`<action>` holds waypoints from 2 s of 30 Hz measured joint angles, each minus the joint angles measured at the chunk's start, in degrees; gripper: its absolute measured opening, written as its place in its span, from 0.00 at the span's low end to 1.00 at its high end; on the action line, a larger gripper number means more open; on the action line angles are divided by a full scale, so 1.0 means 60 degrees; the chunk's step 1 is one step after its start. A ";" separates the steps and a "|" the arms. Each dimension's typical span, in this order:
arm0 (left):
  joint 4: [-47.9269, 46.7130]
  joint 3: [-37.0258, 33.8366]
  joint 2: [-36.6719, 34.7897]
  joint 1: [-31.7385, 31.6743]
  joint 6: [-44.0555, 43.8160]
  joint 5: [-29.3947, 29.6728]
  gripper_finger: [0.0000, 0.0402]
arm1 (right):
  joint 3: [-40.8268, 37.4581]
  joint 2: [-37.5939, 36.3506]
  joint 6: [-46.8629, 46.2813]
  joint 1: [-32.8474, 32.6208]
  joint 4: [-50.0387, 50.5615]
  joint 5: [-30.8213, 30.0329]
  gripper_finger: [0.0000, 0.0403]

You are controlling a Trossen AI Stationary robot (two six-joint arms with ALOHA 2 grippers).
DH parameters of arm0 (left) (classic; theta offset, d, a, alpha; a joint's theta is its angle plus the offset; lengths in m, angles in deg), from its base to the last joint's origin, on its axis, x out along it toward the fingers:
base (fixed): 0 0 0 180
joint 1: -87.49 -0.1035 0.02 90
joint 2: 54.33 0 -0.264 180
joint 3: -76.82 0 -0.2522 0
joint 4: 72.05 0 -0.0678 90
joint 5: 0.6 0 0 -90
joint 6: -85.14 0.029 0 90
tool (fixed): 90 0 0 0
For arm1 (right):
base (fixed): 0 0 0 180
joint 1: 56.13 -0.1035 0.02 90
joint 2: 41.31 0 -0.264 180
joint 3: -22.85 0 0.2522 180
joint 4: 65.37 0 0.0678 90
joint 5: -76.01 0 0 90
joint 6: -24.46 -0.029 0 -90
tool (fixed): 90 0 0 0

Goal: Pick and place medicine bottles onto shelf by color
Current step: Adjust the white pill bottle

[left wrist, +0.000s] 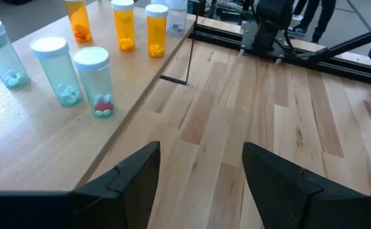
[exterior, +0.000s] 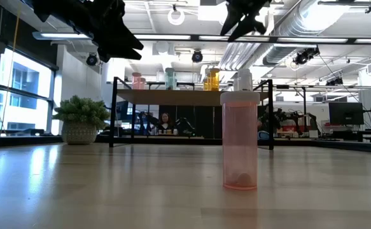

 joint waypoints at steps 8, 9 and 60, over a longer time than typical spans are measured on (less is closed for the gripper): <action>-0.0057 0.0000 0.0001 0.0000 -0.0009 0.0004 0.53 | 0.0137 0.0990 -0.0968 0.0137 0.1074 0.0800 0.40; -0.0057 0.0000 0.0001 0.0000 -0.0007 0.0004 0.53 | 0.0137 0.1050 -0.1059 0.0127 0.1157 0.0800 0.40; -0.0337 0.0004 -0.0001 -0.0003 -0.0042 0.0007 0.53 | 0.0137 0.1577 -0.1955 0.0120 0.2573 0.1342 0.40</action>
